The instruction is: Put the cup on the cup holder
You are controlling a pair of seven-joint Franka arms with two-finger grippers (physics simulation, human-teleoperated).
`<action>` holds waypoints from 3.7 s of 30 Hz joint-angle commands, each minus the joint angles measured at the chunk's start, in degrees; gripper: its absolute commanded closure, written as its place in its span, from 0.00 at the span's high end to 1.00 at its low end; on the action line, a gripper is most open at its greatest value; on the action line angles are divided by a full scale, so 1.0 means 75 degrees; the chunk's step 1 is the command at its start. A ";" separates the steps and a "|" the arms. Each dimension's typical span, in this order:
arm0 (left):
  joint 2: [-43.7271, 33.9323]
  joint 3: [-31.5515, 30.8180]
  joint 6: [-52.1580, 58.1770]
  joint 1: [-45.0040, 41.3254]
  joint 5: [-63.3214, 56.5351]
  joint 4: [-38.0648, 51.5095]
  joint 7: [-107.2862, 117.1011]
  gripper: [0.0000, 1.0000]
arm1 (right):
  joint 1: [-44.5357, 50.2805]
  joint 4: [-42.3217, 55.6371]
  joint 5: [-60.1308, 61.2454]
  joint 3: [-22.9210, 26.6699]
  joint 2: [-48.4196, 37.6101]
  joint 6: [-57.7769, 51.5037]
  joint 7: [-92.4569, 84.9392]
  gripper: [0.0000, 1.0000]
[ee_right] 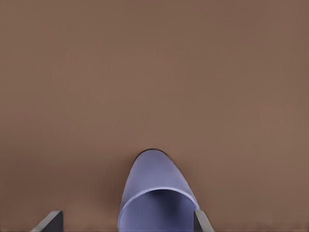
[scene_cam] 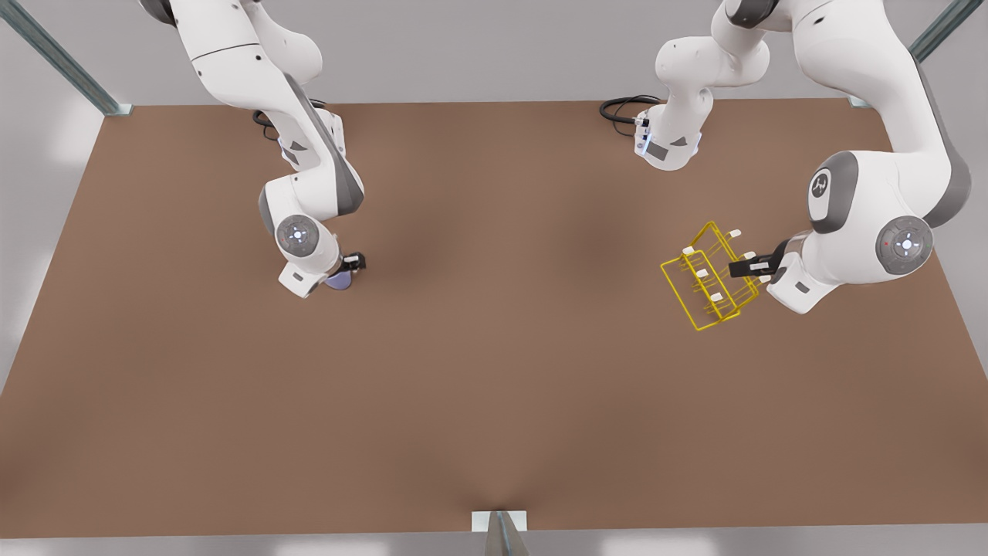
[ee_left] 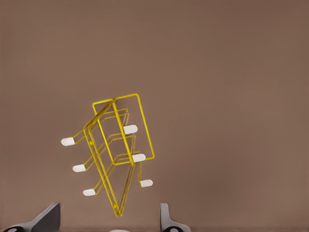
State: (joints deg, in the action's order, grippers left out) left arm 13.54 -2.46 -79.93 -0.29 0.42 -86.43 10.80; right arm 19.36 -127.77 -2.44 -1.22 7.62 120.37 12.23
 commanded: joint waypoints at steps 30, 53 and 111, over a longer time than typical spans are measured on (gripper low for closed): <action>0.0105 0.0000 0.0309 0.0320 -0.0009 0.0016 -0.0467 1.00 | 0.0302 -0.1468 -0.0308 -0.0165 -0.0278 0.1904 0.0690 1.00; 0.0094 0.0000 0.0579 0.0320 -0.0032 0.0016 -0.0467 1.00 | 0.0173 -0.1398 -0.0331 -0.0165 0.0238 0.1670 0.0538 0.21; 0.0445 -0.0082 0.0567 -0.1239 0.0846 0.0824 0.1747 1.00 | 0.1556 0.8247 1.1821 -0.0294 0.7258 0.0604 -0.6951 1.00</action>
State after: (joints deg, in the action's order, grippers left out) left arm 17.15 -3.06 -74.00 -8.88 6.27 -80.07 7.70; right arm 31.19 -65.35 89.36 -3.46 62.70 127.45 -32.46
